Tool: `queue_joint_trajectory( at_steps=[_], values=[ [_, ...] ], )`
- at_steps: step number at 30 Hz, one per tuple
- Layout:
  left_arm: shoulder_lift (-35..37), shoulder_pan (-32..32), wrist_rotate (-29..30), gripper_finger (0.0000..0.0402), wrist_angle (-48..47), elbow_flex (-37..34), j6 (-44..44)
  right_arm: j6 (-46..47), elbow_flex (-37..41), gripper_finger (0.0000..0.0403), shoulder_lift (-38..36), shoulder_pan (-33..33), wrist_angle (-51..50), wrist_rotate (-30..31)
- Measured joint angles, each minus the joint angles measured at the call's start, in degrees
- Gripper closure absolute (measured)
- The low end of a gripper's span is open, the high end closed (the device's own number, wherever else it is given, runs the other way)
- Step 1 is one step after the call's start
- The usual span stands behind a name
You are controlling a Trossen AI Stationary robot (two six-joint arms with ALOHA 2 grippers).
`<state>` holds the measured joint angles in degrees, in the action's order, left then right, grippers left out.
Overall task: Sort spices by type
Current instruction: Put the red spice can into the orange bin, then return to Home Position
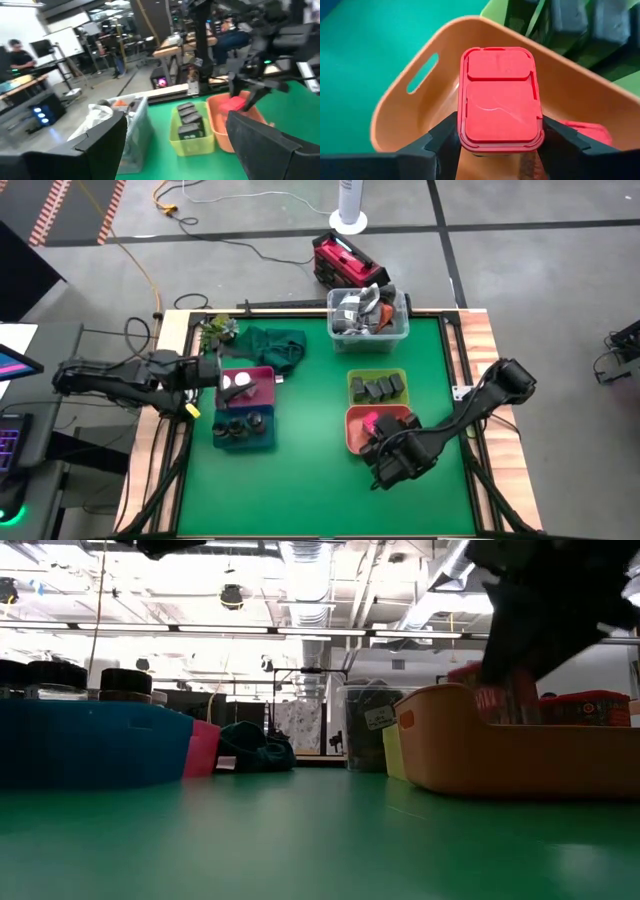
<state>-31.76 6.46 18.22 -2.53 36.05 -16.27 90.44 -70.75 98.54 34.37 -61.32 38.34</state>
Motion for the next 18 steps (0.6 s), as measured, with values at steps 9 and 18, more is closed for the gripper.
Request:
queue_joint_trajectory(
  at_steps=[9, 18],
  values=[
    [5.3, 0.0, -8.3, 0.0077, -2.9, 0.0, 1.2, 1.6, 4.1, 0.0122, 0.0, -0.5, 4.5, -0.7],
    [7.4, 0.0, -12.1, 0.0077, -3.1, 0.0, 4.1, -2.3, 0.2, 0.0108, -1.6, -0.8, -0.3, -0.9]
  ],
)
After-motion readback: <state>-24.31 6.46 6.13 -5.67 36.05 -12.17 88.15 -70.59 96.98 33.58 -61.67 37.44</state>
